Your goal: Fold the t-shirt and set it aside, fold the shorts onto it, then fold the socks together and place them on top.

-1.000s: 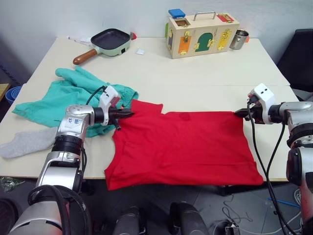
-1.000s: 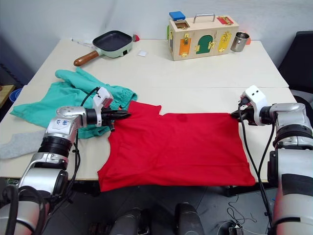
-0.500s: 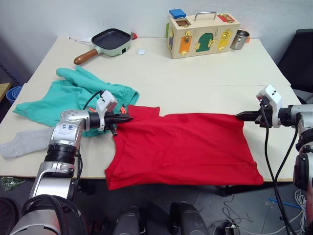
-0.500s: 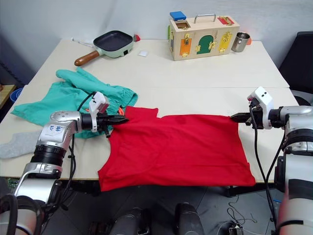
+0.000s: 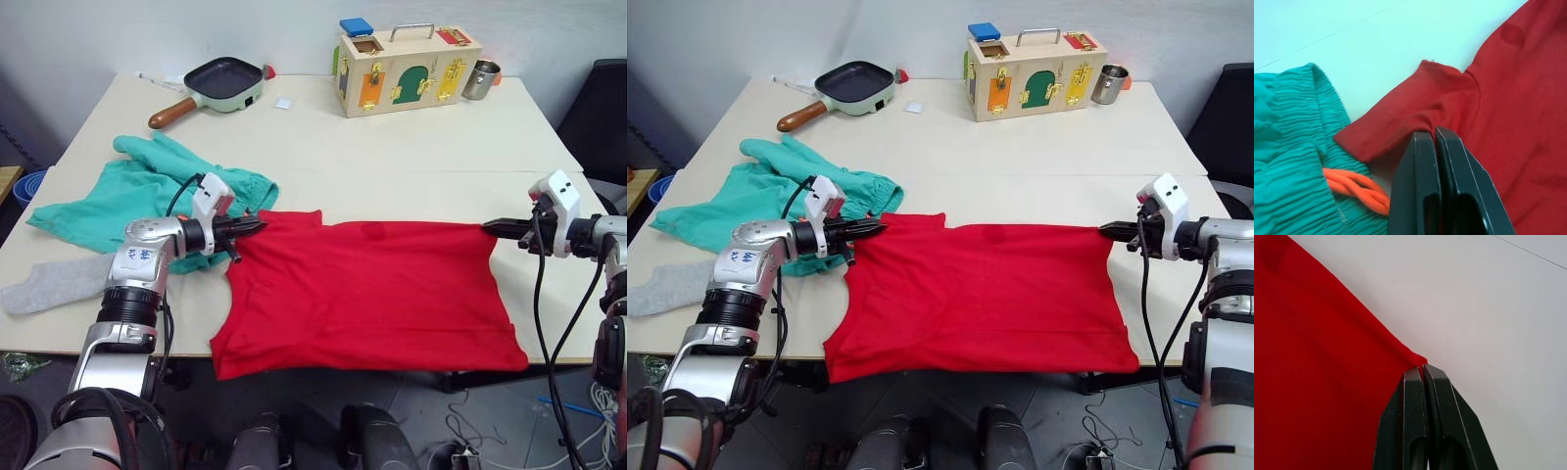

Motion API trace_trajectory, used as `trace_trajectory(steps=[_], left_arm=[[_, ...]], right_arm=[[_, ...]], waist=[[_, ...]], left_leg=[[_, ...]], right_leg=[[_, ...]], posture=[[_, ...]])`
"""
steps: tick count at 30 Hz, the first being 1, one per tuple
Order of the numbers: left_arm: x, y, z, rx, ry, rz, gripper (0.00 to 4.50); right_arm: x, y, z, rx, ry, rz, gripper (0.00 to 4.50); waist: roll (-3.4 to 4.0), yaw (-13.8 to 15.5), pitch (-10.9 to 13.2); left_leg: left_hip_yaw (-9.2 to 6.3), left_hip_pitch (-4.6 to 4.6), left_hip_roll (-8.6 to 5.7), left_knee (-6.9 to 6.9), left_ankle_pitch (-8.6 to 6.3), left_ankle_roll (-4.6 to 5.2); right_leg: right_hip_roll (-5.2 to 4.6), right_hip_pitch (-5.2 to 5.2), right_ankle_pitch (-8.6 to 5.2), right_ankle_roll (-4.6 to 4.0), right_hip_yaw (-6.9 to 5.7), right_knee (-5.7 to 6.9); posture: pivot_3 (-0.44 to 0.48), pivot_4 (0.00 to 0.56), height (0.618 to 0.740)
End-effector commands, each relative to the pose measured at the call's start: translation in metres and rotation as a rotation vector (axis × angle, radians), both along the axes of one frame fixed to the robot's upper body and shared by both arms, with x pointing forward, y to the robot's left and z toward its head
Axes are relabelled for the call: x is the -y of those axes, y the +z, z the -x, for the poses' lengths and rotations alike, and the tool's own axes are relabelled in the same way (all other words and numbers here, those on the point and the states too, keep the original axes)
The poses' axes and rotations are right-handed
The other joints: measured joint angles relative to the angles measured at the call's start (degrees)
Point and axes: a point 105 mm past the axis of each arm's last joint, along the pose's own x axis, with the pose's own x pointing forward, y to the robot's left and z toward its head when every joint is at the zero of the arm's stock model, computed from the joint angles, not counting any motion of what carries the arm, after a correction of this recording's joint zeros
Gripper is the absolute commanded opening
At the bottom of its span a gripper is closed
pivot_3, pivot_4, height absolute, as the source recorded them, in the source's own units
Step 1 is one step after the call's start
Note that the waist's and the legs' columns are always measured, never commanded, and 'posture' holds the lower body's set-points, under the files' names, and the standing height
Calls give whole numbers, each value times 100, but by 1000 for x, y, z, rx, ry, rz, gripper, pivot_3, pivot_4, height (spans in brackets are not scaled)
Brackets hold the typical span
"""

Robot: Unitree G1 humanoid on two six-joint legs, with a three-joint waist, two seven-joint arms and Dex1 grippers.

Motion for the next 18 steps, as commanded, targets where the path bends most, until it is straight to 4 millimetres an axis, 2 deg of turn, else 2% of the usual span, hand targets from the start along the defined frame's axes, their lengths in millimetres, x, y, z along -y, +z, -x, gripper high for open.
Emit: trace_trajectory(steps=[1,8,18], left_arm=[[-6,18,7,57,-35,14,0],[-12,7,24,24,-82,-30,0],[-12,-20,31,-1,-95,-114,0]], right_arm=[[11,17,7,54,-10,-40,31],[15,3,20,-12,15,-77,31],[15,-37,32,-84,29,-11,31]], waist=[[0,0,0],[0,-1,0],[0,10,0]], left_leg=[[0,0,0,0,0,0],[0,2,0,1,0,0],[-1,3,-1,4,0,0]], right_leg=[[0,0,0,0,0,0],[-1,2,0,0,2,0],[-3,3,0,0,3,0]], posture=[[0,150,740],[0,150,740],[0,150,740]])
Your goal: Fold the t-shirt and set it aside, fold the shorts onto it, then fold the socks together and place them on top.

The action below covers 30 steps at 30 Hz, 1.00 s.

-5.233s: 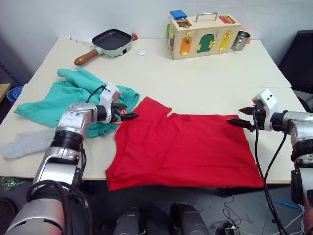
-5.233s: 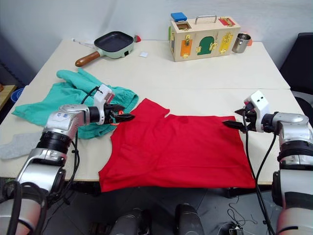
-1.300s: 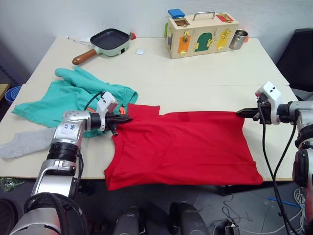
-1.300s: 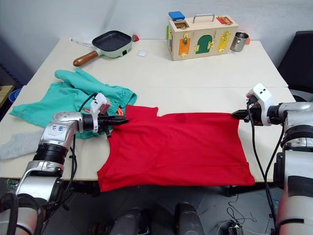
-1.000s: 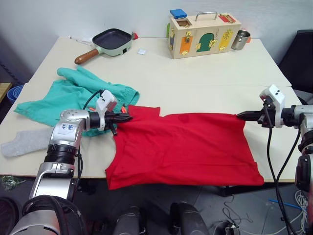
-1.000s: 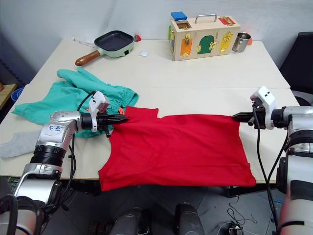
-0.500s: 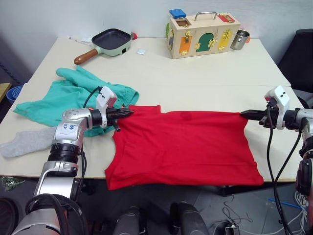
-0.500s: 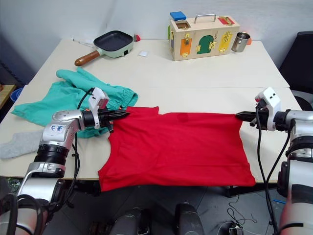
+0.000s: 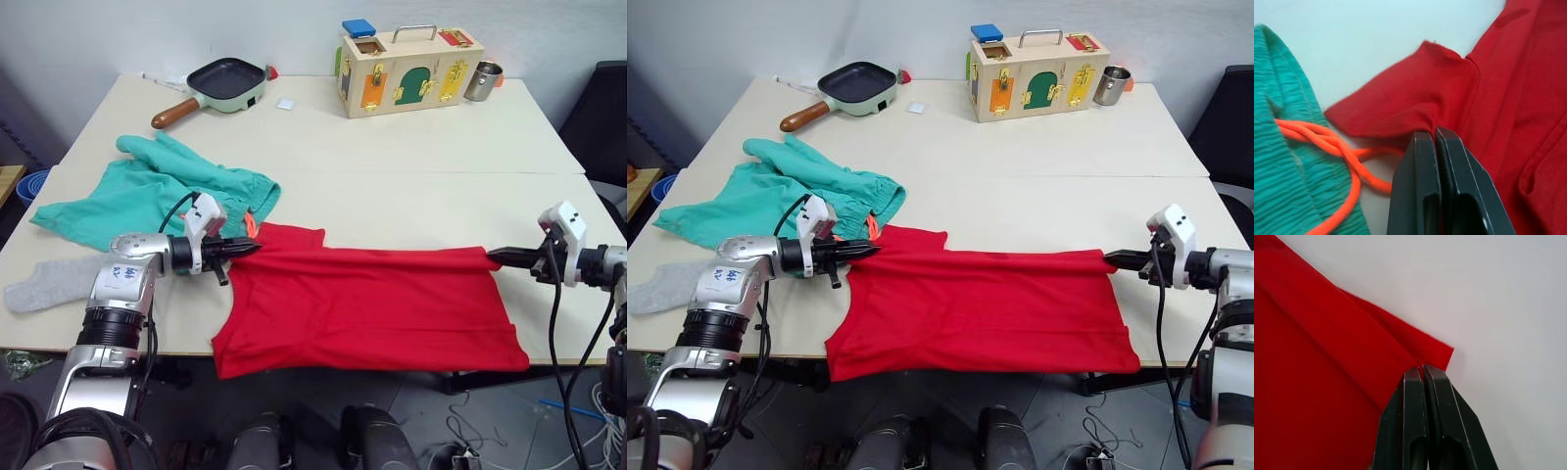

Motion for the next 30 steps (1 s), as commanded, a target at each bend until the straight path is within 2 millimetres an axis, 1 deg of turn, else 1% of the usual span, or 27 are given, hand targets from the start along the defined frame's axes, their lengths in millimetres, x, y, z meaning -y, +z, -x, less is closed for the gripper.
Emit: trace_trajectory(steps=[1,4,5,7,8,10,12,14,16,19,21,22,25,27,30], left_arm=[[-3,2,2,49,-11,-53,0],[-5,-2,2,55,-6,-73,0],[-5,-2,2,51,-2,-66,0],[-5,1,2,42,-2,-46,0],[-6,4,4,21,-9,-23,223],[-7,14,8,5,-17,13,690],[-9,24,10,-4,-12,44,1317],[-13,39,14,-90,16,101,1936],[-18,49,14,-177,71,105,2574],[-14,66,14,-216,73,149,3533],[-11,73,6,-234,113,173,4162],[-8,75,1,-237,123,185,4476],[1,73,-12,-270,144,191,4476],[6,61,-24,-293,186,149,4476],[20,47,-41,-317,217,99,4476]], right_arm=[[1,1,1,29,12,29,31],[4,-3,1,46,-27,37,31],[4,0,-1,78,-28,39,31],[4,6,-2,66,-48,-20,31],[2,12,-1,87,-19,-33,209],[-1,22,3,131,39,-19,670],[-1,30,6,173,57,-8,1322],[2,42,13,215,81,16,2002],[1,56,20,272,116,40,2717],[-12,73,30,343,177,-5,3781],[-24,77,36,361,220,-17,4450],[-31,76,39,373,242,-12,4500],[-47,72,44,389,279,-10,4500],[-59,67,46,398,312,-2,4500],[-75,65,46,423,340,-10,4500]], waist=[[0,-1,0],[0,-2,0],[0,-2,0],[0,-1,0],[0,1,0],[0,0,0],[0,0,0],[0,3,0],[0,24,0],[0,17,0],[-1,30,0],[-1,32,0],[-2,43,-1],[-2,43,-1],[-4,47,0]], left_leg=[[0,0,0,0,0,0],[0,2,1,0,0,0],[0,2,1,1,0,0],[0,3,1,1,0,0],[0,3,1,1,0,0],[-1,3,1,1,0,0],[-2,2,3,0,0,0],[-2,4,3,0,0,0],[-6,2,3,0,0,0],[-10,3,0,1,0,0],[-11,9,0,3,0,0],[-15,9,0,5,0,0],[-17,10,0,9,0,0],[-14,10,-4,8,0,0],[-12,10,-4,9,0,0]], right_leg=[[0,0,0,0,0,0],[0,0,0,0,0,0],[0,1,0,0,0,-1],[-1,2,0,0,1,-1],[-1,2,0,0,1,-1],[-1,1,0,0,1,0],[0,1,0,0,0,0],[0,3,0,0,1,0],[0,2,0,0,0,1],[0,8,0,0,-1,0],[0,15,0,0,0,-2],[0,16,0,0,0,-1],[2,17,0,0,-1,-1],[2,16,0,0,1,0],[4,15,0,0,1,-1]], posture=[[0,150,740],[0,150,740],[0,150,740],[0,150,740],[0,150,740],[0,150,740],[0,150,740],[0,150,740],[0,150,740],[0,150,740],[0,150,740],[0,150,740],[0,150,740],[0,150,740],[0,150,740]])
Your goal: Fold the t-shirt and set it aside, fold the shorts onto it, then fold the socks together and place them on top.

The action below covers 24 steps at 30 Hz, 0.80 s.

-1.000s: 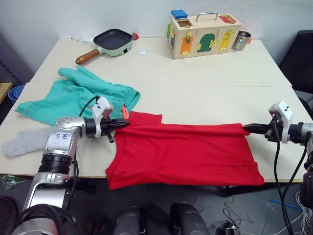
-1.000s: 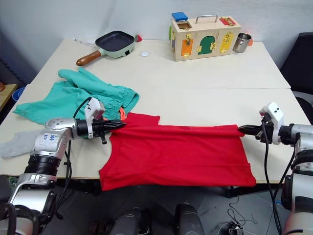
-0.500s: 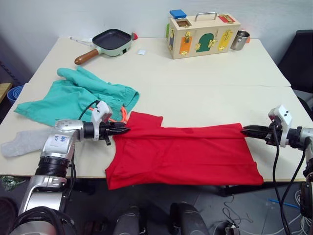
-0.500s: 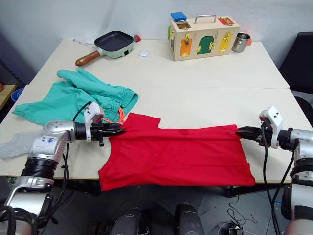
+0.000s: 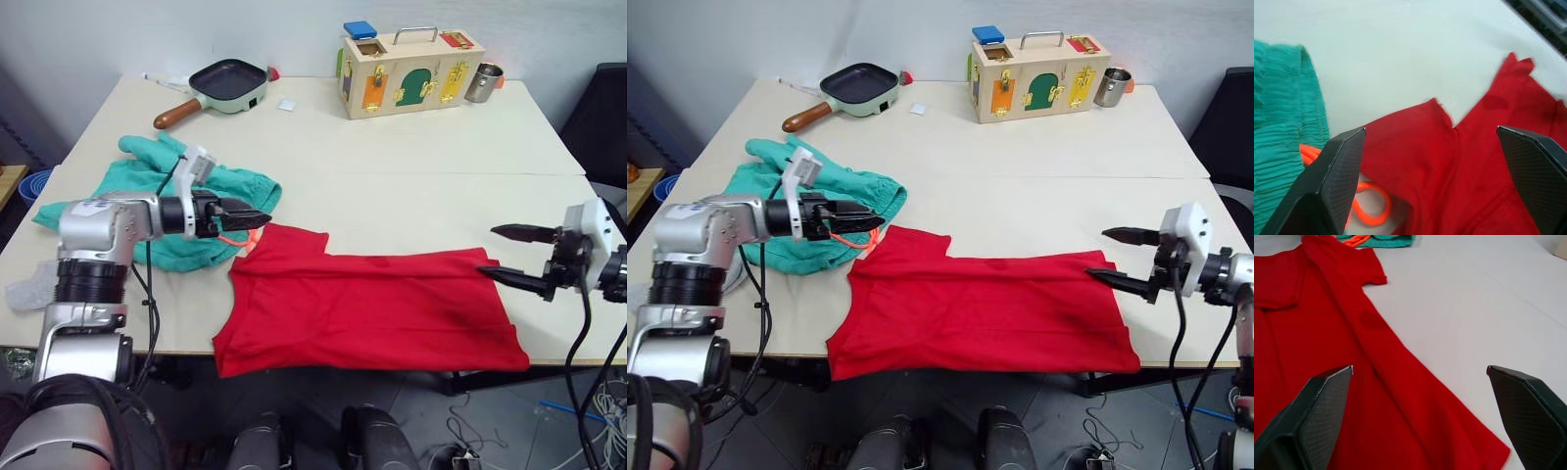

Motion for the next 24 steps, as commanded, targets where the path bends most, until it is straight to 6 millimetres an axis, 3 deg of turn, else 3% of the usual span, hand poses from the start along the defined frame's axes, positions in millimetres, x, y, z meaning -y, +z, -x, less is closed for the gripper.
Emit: trace_trajectory(steps=[1,8,9,11,19,23,24], left_arm=[[10,-5,-16,-1,31,-55,4476],[25,-26,-28,-43,32,-131,4476],[26,-30,-28,-56,27,-147,4296],[26,-36,-27,-71,23,-169,3864],[26,-42,-26,-59,-1,-182,1306],[27,-33,-29,36,-16,-140,14],[30,-25,-29,88,-31,-90,14]], right_arm=[[-16,13,1,78,35,-2,4500],[-20,12,5,88,34,0,4500],[-21,12,5,90,34,0,4500],[-21,13,6,93,34,0,4500],[-20,16,8,106,13,-6,4500],[-19,15,8,107,3,-8,4500],[-19,14,7,108,0,-9,4500]], waist=[[-2,3,1],[-15,-1,9],[-15,-2,9],[-15,-2,9],[-16,-2,9],[-17,6,10],[-17,3,10]], left_leg=[[0,-1,0,4,0,0],[0,-9,0,3,0,0],[0,-9,0,4,0,0],[1,-8,-1,6,0,0],[-1,-8,-1,12,-1,1],[-1,-9,-1,15,-1,2],[-2,-9,-1,15,-1,2]], right_leg=[[1,-1,0,0,-1,-1],[0,-10,0,0,-2,0],[0,-10,0,0,-2,0],[0,-8,0,0,-1,-1],[-4,-9,0,0,-1,-1],[-7,-9,0,0,-1,-1],[-7,-9,0,0,-1,-1]], posture=[[0,150,740],[0,150,740],[0,150,740],[0,150,740],[0,150,740],[0,150,740],[0,150,740]])
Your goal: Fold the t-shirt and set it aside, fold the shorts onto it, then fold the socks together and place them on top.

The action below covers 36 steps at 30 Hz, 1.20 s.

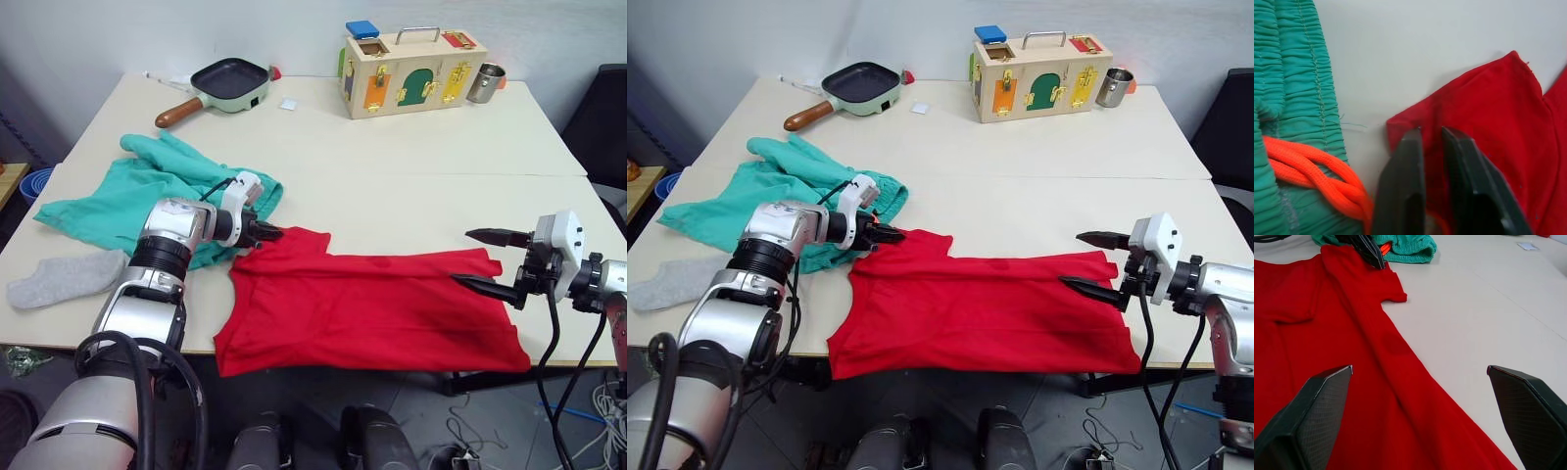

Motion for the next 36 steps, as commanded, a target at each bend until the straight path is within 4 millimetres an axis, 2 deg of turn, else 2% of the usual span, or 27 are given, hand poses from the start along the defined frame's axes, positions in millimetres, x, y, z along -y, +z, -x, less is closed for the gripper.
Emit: trace_trajectory(steps=[1,4,6,10,12,14,18,22,28,36], left_arm=[[7,27,-2,165,-64,129,14],[13,44,8,266,-170,214,14],[18,56,24,339,-281,270,14],[11,49,52,430,-423,208,14],[5,43,53,422,-403,182,14],[-2,42,45,431,-311,173,14],[-6,37,39,410,-259,78,881],[-22,22,17,257,-38,3,2093],[-10,20,8,198,-31,28,3952],[1,3,-2,102,-17,-21,3952]], right_arm=[[2,14,3,60,-7,0,4500],[5,14,2,59,-19,-3,4500],[7,12,3,56,-30,-4,4500],[11,8,4,48,-43,-2,4500],[11,7,4,45,-46,-2,4500],[11,6,4,39,-47,-4,4500],[8,6,3,39,-40,-5,4500],[5,8,2,47,-25,-7,4500],[1,9,1,52,-15,-10,4500],[-3,11,0,58,-3,-15,4500]], waist=[[0,-6,0],[-9,-7,5],[-9,-7,5],[-8,-13,5],[-8,-17,5],[-9,-15,5],[-8,14,5],[-9,84,5],[-9,118,5],[-10,109,6]], left_leg=[[0,0,0,0,0,0],[-2,-2,2,2,0,0],[-2,-3,2,5,0,0],[-2,-2,3,5,0,0],[-2,1,3,6,0,0],[-2,0,4,14,0,0],[-8,-1,3,30,-7,14],[-8,-3,3,33,-10,16],[-6,-6,2,35,-12,19],[-6,-8,3,37,-12,18]], right_leg=[[-1,0,0,0,0,0],[-1,-2,0,0,-2,0],[-2,-1,0,0,-2,1],[-1,-1,0,0,-1,0],[0,0,0,0,0,2],[0,1,0,0,0,3],[-5,9,0,0,-1,3],[-5,8,0,0,-1,4],[-4,7,0,0,-5,2],[-2,6,0,0,-8,2]], posture=[[0,150,740],[0,150,740],[0,150,740],[0,150,740],[0,150,740],[0,150,740],[0,150,740],[0,150,740],[0,150,740],[0,150,740]])
